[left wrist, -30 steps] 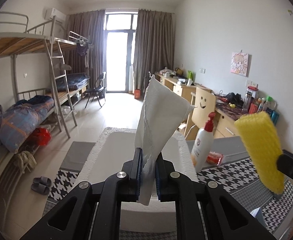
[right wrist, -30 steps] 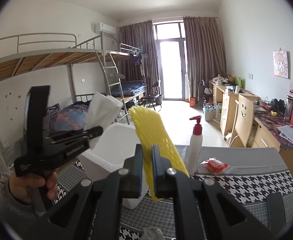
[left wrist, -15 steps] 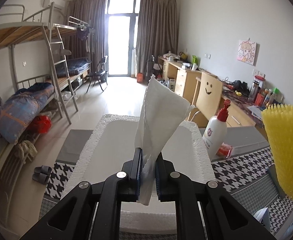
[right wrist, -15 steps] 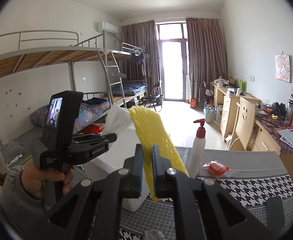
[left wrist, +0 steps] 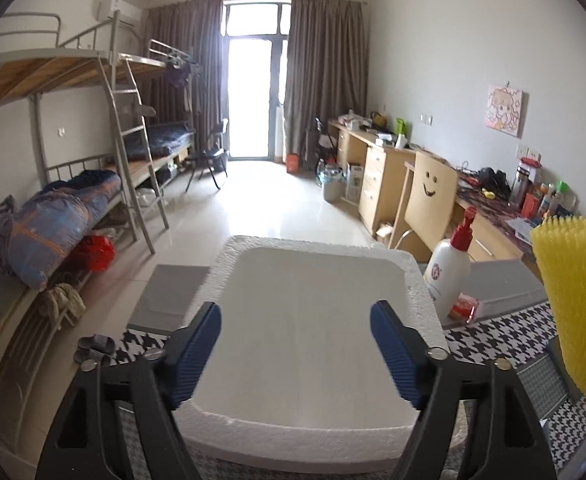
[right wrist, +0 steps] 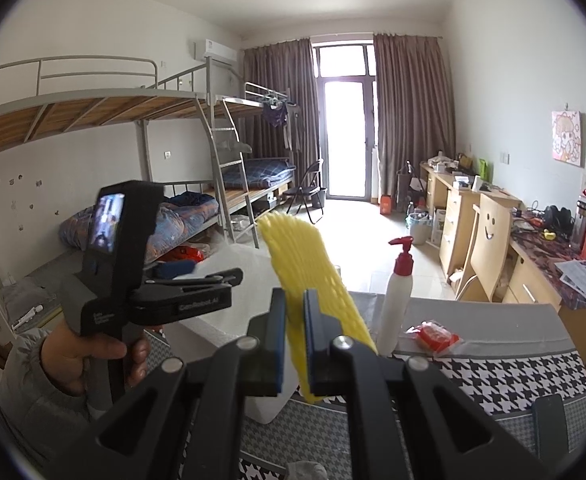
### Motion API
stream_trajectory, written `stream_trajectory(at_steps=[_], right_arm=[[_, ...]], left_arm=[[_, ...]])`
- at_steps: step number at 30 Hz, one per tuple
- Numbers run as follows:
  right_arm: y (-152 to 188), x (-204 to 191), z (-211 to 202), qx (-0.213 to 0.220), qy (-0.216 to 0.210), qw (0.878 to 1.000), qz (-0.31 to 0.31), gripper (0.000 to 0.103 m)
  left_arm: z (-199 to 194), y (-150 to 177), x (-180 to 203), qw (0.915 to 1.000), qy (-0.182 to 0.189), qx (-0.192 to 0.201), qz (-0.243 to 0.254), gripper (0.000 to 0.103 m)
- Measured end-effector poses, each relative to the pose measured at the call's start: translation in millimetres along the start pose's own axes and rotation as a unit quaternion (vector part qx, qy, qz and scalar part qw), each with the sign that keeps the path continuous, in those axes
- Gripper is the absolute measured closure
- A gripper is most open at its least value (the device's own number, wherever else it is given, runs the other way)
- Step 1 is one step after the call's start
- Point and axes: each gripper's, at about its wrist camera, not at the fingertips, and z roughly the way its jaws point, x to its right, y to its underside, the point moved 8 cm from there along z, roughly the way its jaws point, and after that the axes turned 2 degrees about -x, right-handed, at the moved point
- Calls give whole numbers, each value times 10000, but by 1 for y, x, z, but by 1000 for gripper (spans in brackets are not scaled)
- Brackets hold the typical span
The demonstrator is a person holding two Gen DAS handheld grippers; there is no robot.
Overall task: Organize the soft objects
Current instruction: 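Open the left tool to drop the white tissue into the foam box, then lower the yellow foam sleeve into the foam box and open the right tool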
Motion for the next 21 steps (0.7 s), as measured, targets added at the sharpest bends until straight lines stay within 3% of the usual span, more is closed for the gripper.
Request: stream_trajectory(at_steps=[6, 14, 21], right_arm=[[-1, -4, 3, -28, 1, 10000, -10, 92], [-8, -15, 14, -16, -106, 9999, -55, 92], [-14, -31, 25, -15, -182, 9996, -220, 92]], left_arm=[[-22, -2, -14, 9991, -130, 396, -108, 1], [-46, 1, -32, 9961, -437, 739, -225, 1], [-56, 8, -40, 9954, -503, 764, -268, 1]])
